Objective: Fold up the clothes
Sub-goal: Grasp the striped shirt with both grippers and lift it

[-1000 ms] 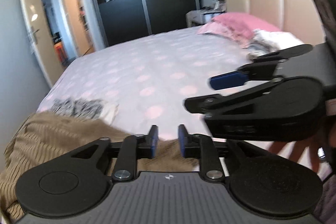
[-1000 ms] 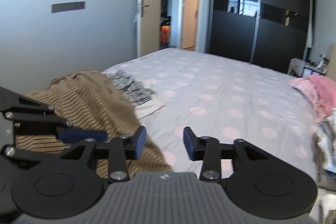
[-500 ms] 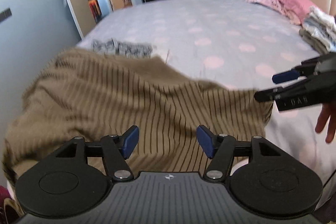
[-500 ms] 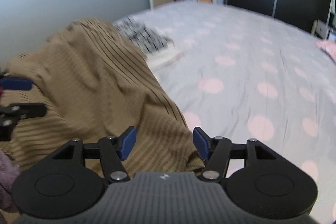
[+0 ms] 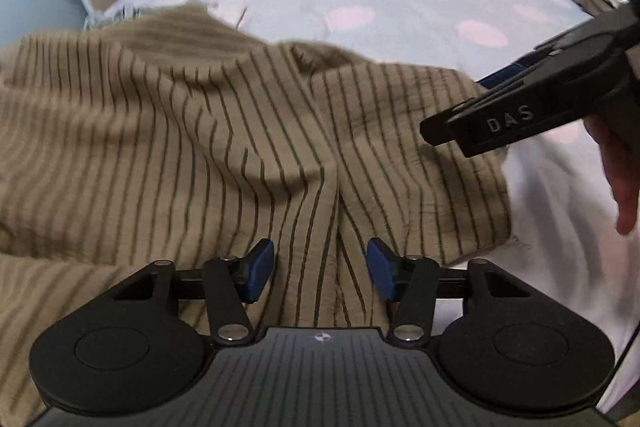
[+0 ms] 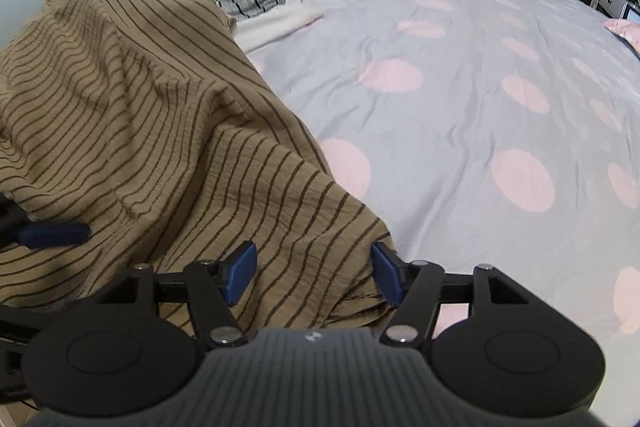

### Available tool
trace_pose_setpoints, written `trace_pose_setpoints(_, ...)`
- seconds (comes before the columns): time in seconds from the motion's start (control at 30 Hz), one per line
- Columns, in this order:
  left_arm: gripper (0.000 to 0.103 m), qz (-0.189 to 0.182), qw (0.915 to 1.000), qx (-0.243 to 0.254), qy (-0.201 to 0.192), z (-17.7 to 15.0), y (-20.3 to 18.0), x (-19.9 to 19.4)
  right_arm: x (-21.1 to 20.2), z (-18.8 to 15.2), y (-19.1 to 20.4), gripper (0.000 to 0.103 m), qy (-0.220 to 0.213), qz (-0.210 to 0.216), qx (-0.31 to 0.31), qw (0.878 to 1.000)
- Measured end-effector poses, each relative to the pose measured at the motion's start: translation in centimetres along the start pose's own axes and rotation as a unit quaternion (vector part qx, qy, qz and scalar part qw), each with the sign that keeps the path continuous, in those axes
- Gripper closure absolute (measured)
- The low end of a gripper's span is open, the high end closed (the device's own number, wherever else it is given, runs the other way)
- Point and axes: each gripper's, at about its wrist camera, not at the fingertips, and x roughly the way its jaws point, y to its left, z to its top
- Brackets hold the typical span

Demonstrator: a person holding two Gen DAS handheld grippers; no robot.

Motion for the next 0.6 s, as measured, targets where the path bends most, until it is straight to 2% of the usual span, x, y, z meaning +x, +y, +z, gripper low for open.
trace_pose_setpoints(0.17, 0.066, -0.009, 0.9995, -0.026, 0.013, -0.3, 1.0, 1.2, 1.3, -0.5, 0.2, 0.038, 0.011, 0.001, -0.002, 1.0)
trace_pose_setpoints(0.2, 0.07, -0.012, 0.9995, -0.026, 0.013, -0.4, 1.1, 1.2, 1.4, -0.5, 0.3, 0.038, 0.011, 0.0, -0.005, 1.0)
trace_pose_setpoints(0.27, 0.077, -0.014, 0.9995, -0.024, 0.013, -0.5, 1.1, 1.2, 1.5, -0.5, 0.5, 0.044, 0.009, -0.005, -0.012, 1.0)
trace_pose_setpoints(0.33, 0.089, -0.014, 0.9996, -0.022, 0.013, -0.5, 1.1, 1.2, 1.5, -0.5, 0.7, 0.062, 0.005, -0.014, -0.02, 1.0)
trace_pose_setpoints(0.37, 0.093, -0.012, 0.9996, -0.021, 0.013, -0.5, 1.1, 1.2, 1.5, -0.5, 0.8, 0.066, 0.003, -0.017, -0.024, 1.0)
trace_pose_setpoints(0.43, 0.103, -0.011, 0.9997, -0.019, 0.012, -0.4, 0.9, 0.9, 1.4, -0.5, 1.1, 0.09, -0.002, -0.023, -0.03, 0.999)
trace_pose_setpoints(0.5, 0.103, -0.012, 0.9997, -0.021, 0.002, -0.3, 0.8, 0.3, 1.0, -0.3, 1.4, 0.099, -0.008, -0.024, -0.032, 0.999)
trace_pose_setpoints(0.6, 0.103, -0.026, 0.9989, -0.018, -0.035, 0.0, 0.4, -1.7, -0.4, 0.1, 1.8, 0.1, -0.034, -0.047, -0.034, 0.998)
